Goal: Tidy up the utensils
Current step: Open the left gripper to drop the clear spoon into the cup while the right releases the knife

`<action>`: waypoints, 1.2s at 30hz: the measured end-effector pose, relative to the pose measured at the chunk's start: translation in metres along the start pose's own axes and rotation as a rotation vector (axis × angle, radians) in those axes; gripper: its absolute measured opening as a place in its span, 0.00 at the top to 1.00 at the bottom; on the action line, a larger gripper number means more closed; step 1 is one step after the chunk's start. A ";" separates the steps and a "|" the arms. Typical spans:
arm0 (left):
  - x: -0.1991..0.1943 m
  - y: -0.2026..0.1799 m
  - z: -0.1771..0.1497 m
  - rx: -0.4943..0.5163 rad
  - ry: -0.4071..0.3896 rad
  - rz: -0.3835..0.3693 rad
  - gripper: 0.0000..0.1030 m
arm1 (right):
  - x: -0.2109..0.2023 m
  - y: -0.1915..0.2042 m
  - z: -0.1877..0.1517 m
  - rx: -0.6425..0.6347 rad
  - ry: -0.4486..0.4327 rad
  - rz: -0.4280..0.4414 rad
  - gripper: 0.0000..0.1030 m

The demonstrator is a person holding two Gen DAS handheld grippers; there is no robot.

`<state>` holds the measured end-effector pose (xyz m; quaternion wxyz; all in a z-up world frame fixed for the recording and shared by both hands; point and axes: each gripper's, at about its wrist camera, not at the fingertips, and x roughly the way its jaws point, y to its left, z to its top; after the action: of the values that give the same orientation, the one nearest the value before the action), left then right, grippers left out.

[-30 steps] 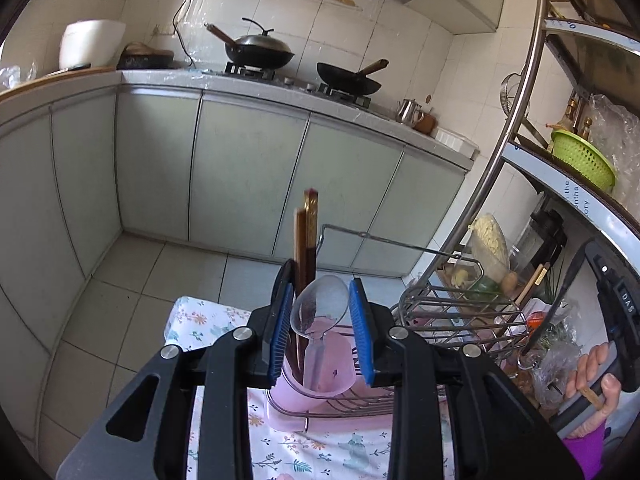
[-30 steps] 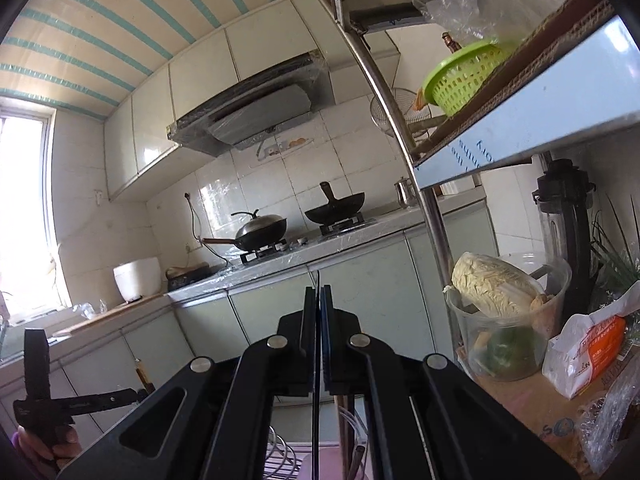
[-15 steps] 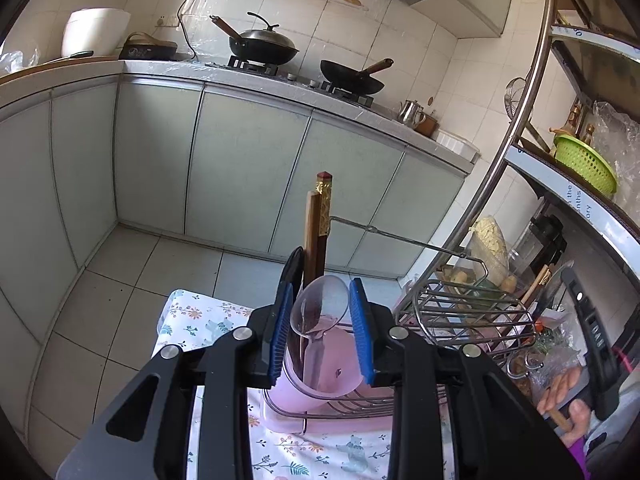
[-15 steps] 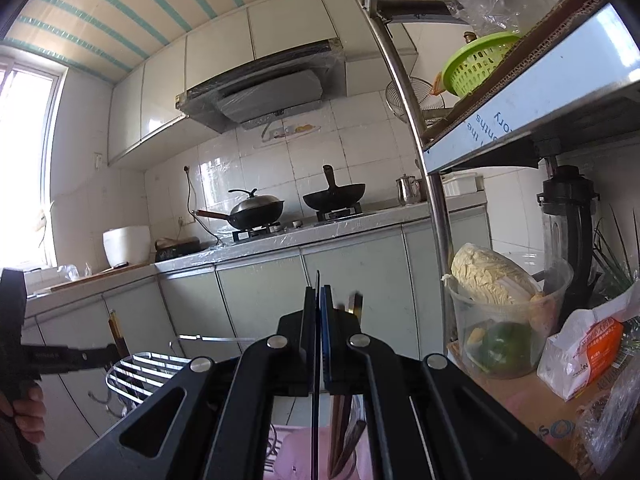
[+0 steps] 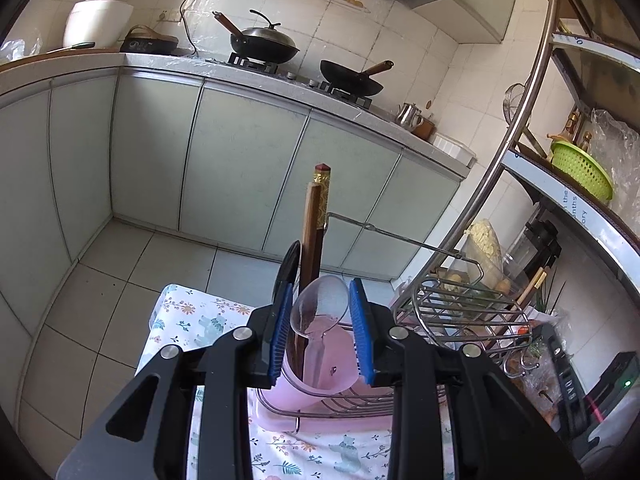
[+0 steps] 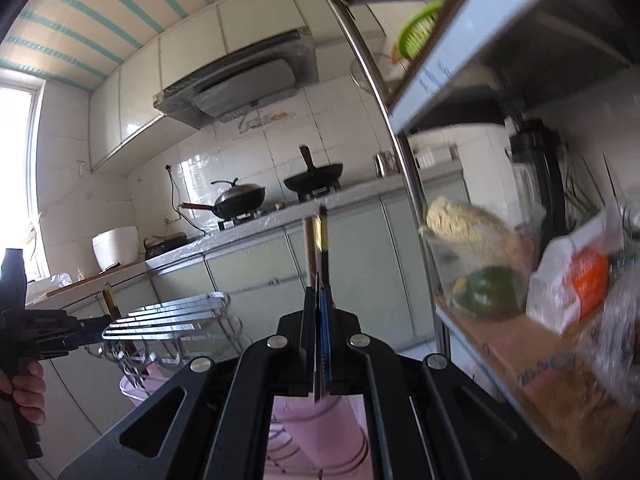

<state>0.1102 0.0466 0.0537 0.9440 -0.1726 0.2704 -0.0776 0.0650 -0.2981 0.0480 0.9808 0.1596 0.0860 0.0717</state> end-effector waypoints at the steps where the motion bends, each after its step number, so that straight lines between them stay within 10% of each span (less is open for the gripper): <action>1: 0.000 0.000 0.000 -0.001 0.000 0.000 0.72 | 0.002 -0.002 -0.002 0.007 0.011 -0.002 0.98; 36: -0.001 -0.001 0.001 -0.026 0.008 -0.003 0.62 | 0.050 -0.004 0.027 -0.077 0.172 0.104 0.98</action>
<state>0.1098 0.0461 0.0555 0.9404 -0.1849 0.2748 -0.0764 0.1193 -0.3012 0.0645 0.9702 0.1193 0.1589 0.1390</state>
